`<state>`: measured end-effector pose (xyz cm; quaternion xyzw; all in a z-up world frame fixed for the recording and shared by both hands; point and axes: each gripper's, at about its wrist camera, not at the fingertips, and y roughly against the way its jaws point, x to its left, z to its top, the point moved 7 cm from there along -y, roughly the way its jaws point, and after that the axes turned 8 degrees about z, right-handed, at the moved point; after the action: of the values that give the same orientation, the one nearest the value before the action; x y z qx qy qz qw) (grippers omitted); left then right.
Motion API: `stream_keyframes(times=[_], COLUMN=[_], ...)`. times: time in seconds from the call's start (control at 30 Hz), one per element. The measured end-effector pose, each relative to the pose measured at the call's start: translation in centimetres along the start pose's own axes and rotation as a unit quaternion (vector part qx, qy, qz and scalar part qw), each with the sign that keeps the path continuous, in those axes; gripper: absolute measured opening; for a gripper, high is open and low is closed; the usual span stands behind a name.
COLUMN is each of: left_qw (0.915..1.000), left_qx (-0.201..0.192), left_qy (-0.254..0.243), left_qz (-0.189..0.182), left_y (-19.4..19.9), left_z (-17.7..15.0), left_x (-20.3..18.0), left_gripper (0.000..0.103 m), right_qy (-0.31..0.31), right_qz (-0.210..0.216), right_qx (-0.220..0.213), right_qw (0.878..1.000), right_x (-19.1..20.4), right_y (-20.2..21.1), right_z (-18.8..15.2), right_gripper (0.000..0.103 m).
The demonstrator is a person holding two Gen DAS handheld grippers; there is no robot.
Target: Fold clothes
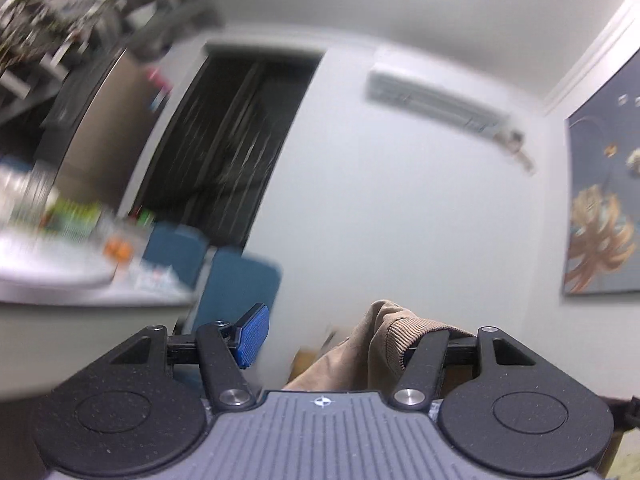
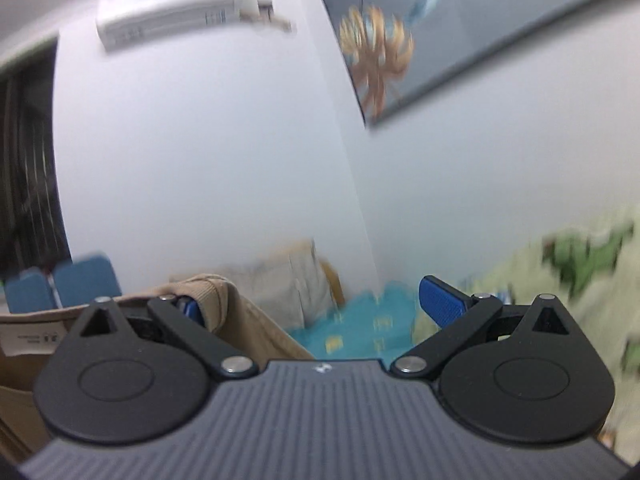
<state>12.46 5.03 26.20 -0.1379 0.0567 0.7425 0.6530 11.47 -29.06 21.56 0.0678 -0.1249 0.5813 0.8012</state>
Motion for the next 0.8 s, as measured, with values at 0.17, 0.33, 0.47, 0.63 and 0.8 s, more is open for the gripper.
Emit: stream_keyframes(times=[0.17,0.33,0.47,0.63,0.8], left_qw=[0.9988,0.9945,0.9925,0.9966,0.9991], left_qx=[-0.041,-0.098,-0.115,-0.074,-0.018], left_qy=[-0.010,-0.025,-0.029,-0.017,-0.029], left_qz=[-0.025,-0.029,-0.032,-0.031,-0.024], left_y=[3.4,9.6,11.7,8.9,2.4], left_z=[9.2,17.0,21.1,21.2,16.3], left_x=[-2.3,-3.4,-3.8,-3.1,-3.2], left_gripper=[0.063,0.065,0.066,0.067,0.067], right_qy=[0.000,0.008,0.027,0.054,0.066], right_qz=[0.026,0.049,0.058,0.068,0.063], right_qx=[-0.059,-0.112,-0.139,-0.132,-0.092], right_qw=[0.998,0.992,0.988,0.987,0.992], right_x=[0.8,1.6,2.1,2.9,2.8], right_y=[5.2,11.3,13.8,12.3,6.6], right_z=[8.8,16.5,20.6,22.4,18.4], right_gripper=[0.103,0.103,0.103,0.103,0.103])
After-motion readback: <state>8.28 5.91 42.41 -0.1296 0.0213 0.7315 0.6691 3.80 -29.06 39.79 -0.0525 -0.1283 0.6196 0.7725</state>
